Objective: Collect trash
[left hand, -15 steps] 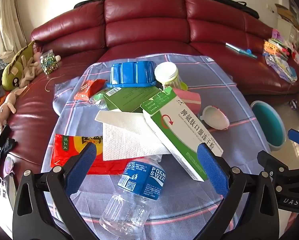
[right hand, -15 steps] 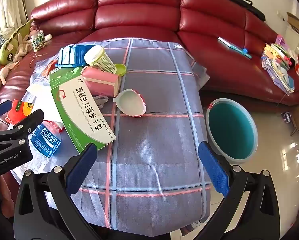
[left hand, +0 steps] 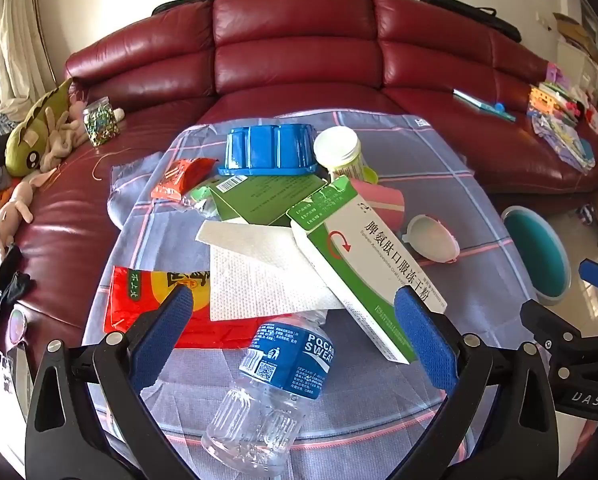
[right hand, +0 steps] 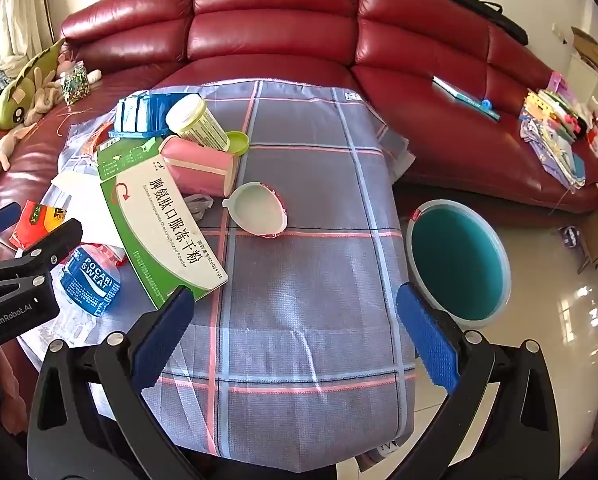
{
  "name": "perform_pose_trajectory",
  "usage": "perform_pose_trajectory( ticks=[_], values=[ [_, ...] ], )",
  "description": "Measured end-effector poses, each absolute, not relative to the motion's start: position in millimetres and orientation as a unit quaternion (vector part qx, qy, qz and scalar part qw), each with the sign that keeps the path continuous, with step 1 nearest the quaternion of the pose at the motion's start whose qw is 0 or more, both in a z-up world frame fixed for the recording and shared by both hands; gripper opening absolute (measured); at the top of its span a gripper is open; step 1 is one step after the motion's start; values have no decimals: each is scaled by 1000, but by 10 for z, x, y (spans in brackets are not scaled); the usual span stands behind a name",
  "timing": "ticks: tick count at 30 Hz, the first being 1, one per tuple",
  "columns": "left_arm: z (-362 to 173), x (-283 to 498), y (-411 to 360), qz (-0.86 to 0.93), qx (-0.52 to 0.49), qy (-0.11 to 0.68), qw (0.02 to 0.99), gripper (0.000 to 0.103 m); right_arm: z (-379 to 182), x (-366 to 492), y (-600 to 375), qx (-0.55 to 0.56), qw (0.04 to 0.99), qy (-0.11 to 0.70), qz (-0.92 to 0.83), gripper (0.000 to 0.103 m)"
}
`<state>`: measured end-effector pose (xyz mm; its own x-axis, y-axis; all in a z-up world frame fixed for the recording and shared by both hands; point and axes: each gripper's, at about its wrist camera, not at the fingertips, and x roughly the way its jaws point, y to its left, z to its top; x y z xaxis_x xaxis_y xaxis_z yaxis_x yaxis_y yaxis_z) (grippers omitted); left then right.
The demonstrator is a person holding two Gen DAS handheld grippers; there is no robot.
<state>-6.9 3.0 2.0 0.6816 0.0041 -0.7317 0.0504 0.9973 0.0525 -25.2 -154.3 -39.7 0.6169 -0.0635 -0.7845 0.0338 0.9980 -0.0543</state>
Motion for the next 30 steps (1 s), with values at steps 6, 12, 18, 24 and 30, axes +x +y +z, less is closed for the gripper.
perform_pose_trajectory(
  ticks=[6,12,18,24,30],
  values=[
    [37,-14,96,-12,32,406,913,101,-377,-253,-1534,-22,899,436,-29,97],
    [98,-55,147,-14,30,400,916,101,-257,-303,-1523,-27,905,424,-33,97],
    [166,-120,200,-9,27,392,919,101,-207,-354,-1541,-30,906,420,-34,97],
    [185,-133,255,-4,24,394,919,100,-189,-356,-1556,-27,906,422,-34,97],
    [233,-138,313,0,25,394,919,100,-158,-338,-1571,-23,906,421,-30,97]
  ],
)
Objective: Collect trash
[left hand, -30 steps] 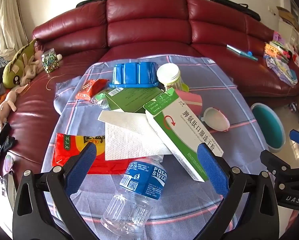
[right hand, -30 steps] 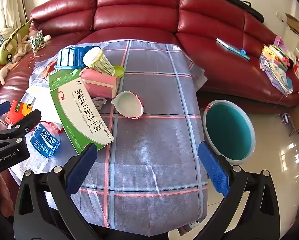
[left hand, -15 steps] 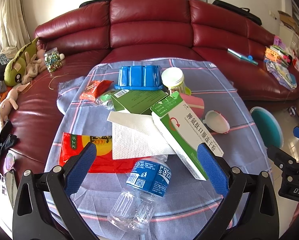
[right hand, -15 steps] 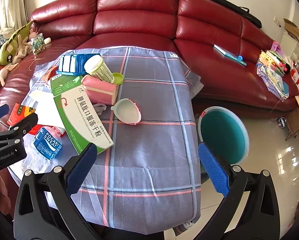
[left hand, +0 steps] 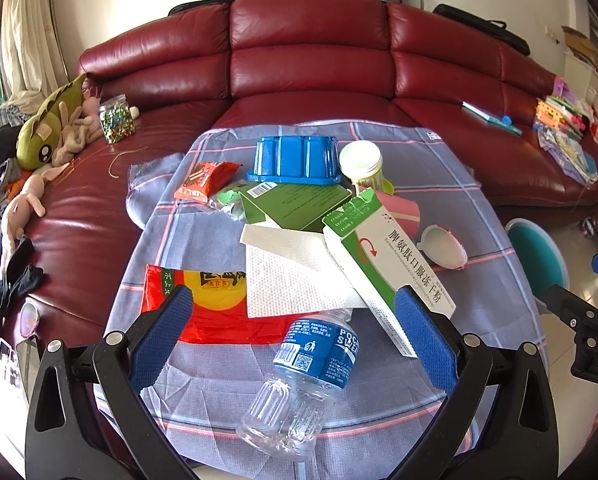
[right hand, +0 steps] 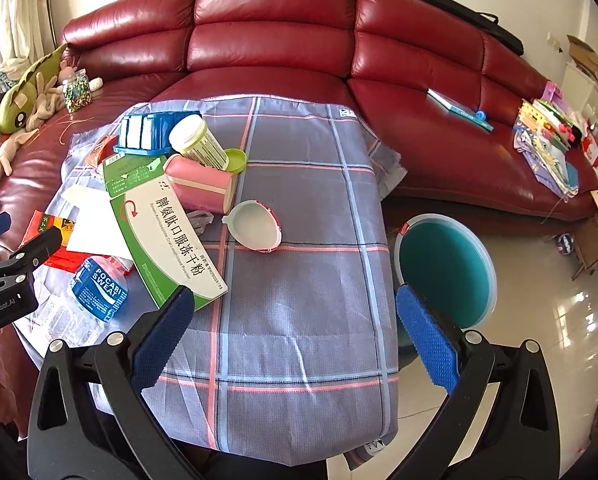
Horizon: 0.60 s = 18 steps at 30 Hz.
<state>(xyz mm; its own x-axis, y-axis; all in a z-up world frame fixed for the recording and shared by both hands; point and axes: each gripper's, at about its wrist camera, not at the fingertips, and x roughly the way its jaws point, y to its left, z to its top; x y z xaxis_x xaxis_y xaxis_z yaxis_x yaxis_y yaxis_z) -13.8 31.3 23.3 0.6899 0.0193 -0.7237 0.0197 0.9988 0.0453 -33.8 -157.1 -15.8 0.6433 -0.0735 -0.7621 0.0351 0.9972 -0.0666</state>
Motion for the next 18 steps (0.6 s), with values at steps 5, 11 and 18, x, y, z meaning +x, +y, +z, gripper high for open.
perform_pose_trajectory(
  ticks=[5,11,18],
  values=[
    [271,-158,344,3,29,393,919,101,-133,-326,-1563,-23,907,421,-26,97],
    [291,-174,350,5,32,395,918,101,-116,-340,-1568,-22,907,420,-23,97],
    [299,-191,333,1,35,398,917,101,-111,-351,-1577,-21,907,421,-20,97]
  ],
)
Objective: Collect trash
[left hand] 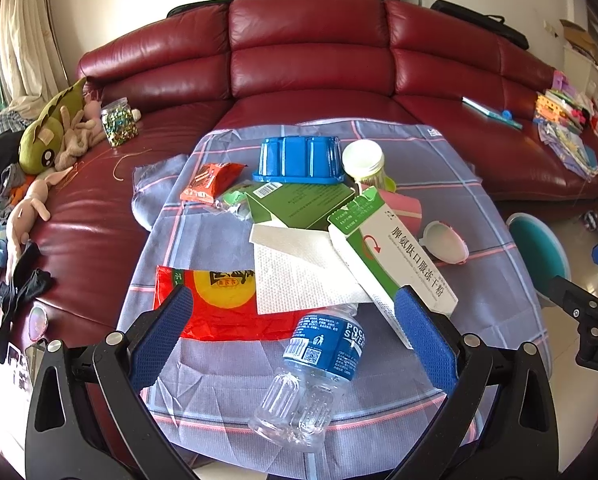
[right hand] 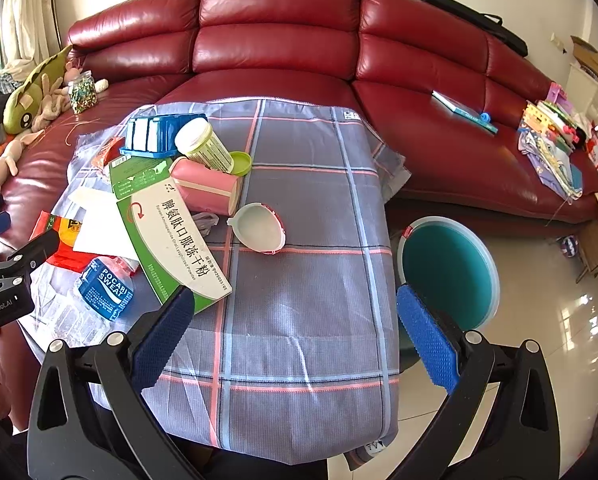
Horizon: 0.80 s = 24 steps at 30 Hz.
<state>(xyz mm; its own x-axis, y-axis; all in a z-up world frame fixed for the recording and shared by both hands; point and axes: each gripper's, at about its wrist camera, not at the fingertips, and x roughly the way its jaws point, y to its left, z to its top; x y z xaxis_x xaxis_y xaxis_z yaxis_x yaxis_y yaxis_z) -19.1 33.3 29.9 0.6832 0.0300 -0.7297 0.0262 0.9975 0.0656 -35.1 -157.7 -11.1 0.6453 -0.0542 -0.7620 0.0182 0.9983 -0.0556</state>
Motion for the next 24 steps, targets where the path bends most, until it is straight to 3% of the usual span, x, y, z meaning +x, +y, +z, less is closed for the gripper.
perform_pose_trajectory(
  ticks=[24],
  values=[
    [148,-201,339,-7,39,419,907,100,-256,-334,-1582,-22,900,435,-16,97]
  ],
)
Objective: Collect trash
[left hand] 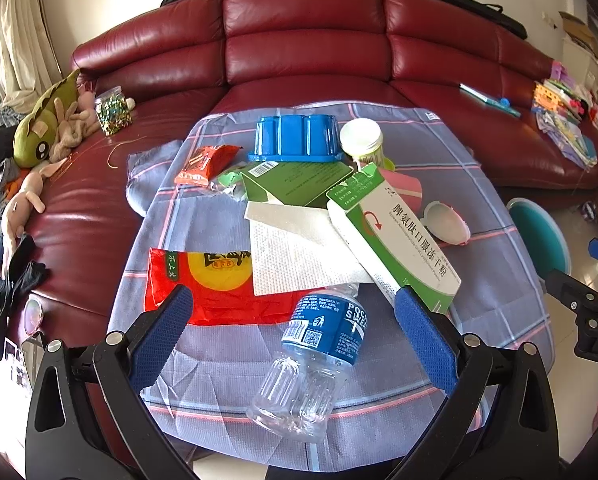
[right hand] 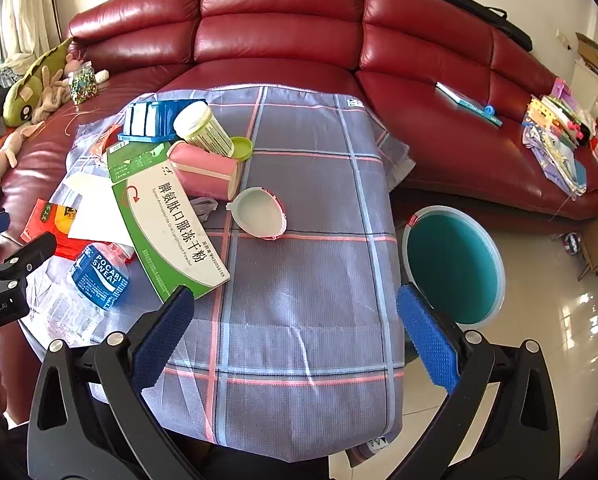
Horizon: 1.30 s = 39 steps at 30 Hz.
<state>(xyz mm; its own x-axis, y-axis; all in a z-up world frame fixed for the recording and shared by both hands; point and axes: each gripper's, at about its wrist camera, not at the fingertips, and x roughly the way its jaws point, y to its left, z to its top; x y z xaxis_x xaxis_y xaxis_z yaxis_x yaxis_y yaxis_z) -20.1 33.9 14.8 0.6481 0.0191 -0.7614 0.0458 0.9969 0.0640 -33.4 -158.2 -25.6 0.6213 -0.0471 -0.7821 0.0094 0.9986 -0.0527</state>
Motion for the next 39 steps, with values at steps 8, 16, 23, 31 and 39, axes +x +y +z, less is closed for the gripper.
perform_pose_trajectory(
  ticks=[8,16,23,31,39],
  values=[
    [-14,-241,373,-30,38,439,897,101,-373,-303,-1574,-21,897,442,-5,97],
    [-598,-229,446,-56,55,509,857,100,-655,-196,-1536,-18,878,477,25,97],
    [-853,-68,459,-81,47,527,844,82,-764,79,-1324,-22,863,499,73,97],
    [-881,-82,658,-116,-6,535,837,67,-763,477,-919,-34,845,515,140,97],
    [-912,-34,821,-111,-15,536,837,73,-937,839,-456,-76,819,541,175,97]
  ],
)
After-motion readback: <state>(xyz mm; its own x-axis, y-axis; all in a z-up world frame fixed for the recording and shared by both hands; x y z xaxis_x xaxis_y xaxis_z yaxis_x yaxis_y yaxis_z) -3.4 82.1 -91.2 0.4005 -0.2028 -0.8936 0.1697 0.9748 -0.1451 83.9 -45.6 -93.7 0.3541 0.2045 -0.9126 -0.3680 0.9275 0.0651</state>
